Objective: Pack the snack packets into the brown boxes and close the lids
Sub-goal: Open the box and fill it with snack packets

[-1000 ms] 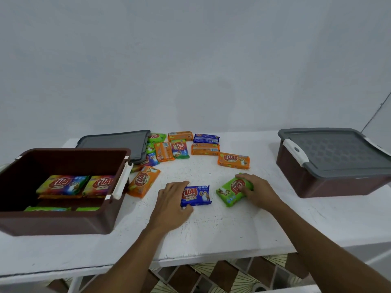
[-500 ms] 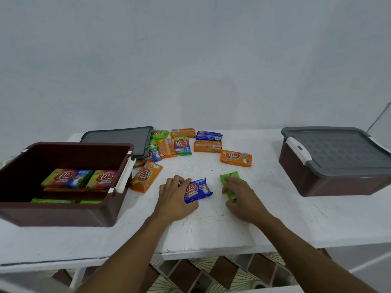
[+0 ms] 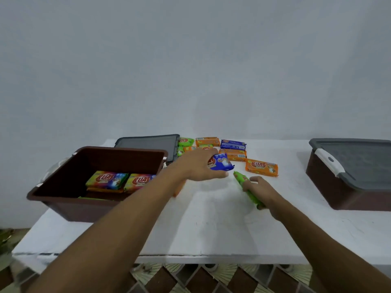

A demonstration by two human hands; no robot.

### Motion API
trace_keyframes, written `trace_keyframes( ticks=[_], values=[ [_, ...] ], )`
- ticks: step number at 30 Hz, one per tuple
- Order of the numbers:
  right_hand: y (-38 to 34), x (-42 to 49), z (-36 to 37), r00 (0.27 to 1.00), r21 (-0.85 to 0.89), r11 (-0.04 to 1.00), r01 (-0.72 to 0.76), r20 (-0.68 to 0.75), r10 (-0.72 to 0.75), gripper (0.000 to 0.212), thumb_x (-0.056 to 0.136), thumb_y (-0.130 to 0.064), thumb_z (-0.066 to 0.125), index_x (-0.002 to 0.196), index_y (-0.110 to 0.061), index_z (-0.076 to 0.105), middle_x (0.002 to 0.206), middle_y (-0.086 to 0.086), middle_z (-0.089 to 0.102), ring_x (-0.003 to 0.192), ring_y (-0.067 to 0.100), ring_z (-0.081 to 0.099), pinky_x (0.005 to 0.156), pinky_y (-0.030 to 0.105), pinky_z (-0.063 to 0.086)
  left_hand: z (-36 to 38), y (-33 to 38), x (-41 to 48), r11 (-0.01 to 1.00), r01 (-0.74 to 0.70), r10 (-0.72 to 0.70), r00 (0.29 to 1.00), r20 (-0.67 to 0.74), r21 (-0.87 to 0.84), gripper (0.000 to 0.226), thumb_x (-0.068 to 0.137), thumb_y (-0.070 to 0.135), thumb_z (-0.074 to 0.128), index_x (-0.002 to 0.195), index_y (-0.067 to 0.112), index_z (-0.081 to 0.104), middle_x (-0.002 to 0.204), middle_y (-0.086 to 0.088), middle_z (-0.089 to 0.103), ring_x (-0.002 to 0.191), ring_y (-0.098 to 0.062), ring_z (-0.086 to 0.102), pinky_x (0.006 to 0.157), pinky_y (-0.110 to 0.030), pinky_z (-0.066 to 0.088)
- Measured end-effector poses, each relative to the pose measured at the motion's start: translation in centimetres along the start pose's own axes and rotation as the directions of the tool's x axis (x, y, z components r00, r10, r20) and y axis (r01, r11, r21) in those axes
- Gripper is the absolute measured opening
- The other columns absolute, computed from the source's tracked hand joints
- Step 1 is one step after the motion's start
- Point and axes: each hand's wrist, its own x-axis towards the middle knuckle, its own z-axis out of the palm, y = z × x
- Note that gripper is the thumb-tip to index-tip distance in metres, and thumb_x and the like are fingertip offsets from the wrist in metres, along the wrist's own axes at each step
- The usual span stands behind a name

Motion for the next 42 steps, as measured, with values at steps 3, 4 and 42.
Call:
trace_keyframes(
  ticks=[3,4,42],
  values=[
    [-3.7,-0.3,2.5,0.996,0.056,0.996,0.066,0.049,-0.069,0.048,0.087,-0.046,0.059,0.126,-0.021,0.050,0.104,0.007,0.052,0.082,0.021,0.052,0.062,0.030,0.046,-3.9,-3.3,-2.2,1.000,0.002,-0.001,1.000,0.011,-0.031,0.081,0.080,0.075,0.050,0.145,0.029,0.034,0.132,0.005,0.053,0.104,-0.013,0.055,0.088,-0.030,0.046],
    [-5.0,-0.6,3.1,0.993,0.083,0.992,0.097,0.061,-0.102,0.047,0.086,-0.050,0.059,0.122,-0.021,0.052,0.101,0.007,0.053,0.079,0.021,0.052,0.061,0.030,0.045,-4.9,-4.8,-2.8,1.000,0.005,-0.005,1.000,0.029,-0.023,0.078,0.080,0.078,0.045,0.141,0.029,0.038,0.130,0.003,0.054,0.107,-0.016,0.056,0.091,-0.033,0.046],
    [-17.9,-5.6,25.2,0.780,-0.834,0.039,0.551,0.498,-0.379,0.035,0.097,-0.041,0.050,0.120,-0.017,0.060,0.111,0.008,0.060,0.096,0.021,0.059,0.091,0.037,0.044,-3.1,-30.2,-11.0,0.973,-0.177,0.132,0.951,0.278,0.145,0.028,0.096,0.036,0.051,0.120,0.029,0.063,0.121,0.006,0.062,0.102,-0.011,0.059,0.088,-0.037,0.054]
  ],
)
